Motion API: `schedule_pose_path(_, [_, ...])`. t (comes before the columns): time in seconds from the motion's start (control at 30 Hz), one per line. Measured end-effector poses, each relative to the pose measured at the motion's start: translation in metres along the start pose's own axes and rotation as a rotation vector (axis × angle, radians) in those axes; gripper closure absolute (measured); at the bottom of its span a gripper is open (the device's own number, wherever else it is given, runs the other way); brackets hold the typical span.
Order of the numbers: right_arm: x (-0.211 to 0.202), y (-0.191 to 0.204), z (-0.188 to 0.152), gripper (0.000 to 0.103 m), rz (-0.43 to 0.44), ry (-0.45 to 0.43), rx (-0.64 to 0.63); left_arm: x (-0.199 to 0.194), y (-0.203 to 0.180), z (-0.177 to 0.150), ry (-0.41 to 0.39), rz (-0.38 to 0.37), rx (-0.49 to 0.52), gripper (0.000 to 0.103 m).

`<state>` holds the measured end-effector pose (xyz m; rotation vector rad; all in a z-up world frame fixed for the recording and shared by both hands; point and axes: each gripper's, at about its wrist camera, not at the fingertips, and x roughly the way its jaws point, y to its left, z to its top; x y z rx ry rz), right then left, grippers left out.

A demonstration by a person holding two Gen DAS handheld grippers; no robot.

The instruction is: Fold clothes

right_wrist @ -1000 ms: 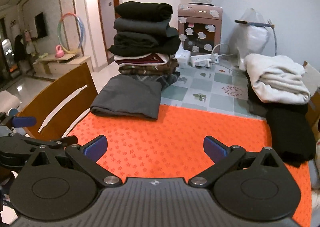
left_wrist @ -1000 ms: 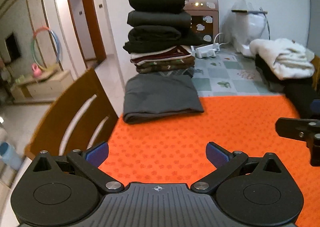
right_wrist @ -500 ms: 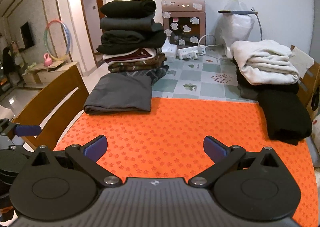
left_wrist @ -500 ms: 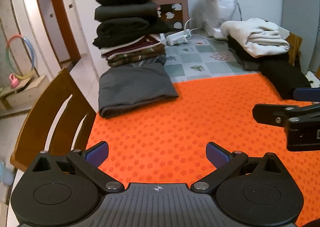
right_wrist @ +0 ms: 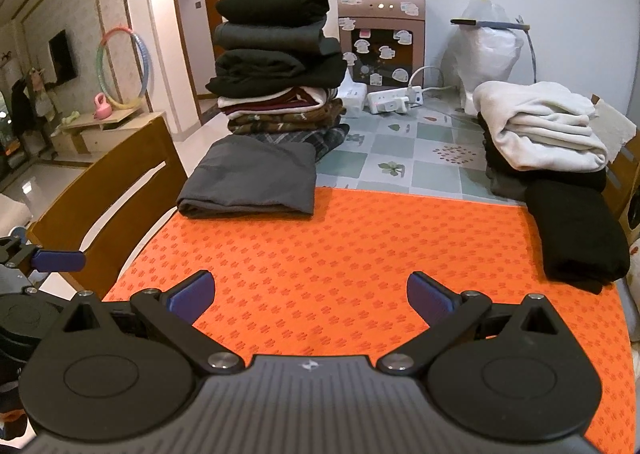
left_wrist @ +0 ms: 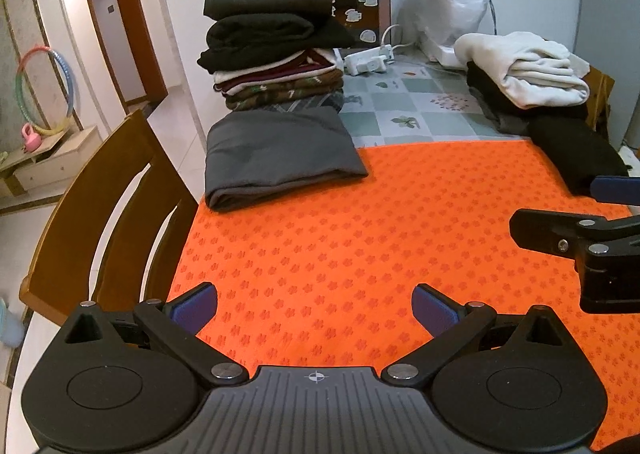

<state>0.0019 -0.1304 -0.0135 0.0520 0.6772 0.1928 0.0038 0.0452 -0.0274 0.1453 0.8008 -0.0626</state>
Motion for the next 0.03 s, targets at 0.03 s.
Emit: schedule_pose_path(0.03, [0.0005, 0.0002, 0.0001, 0.000, 0.001, 0.002, -0.003, 0.0000, 0.0003, -0.0003, 0.000, 0.001, -0.001, 0.000])
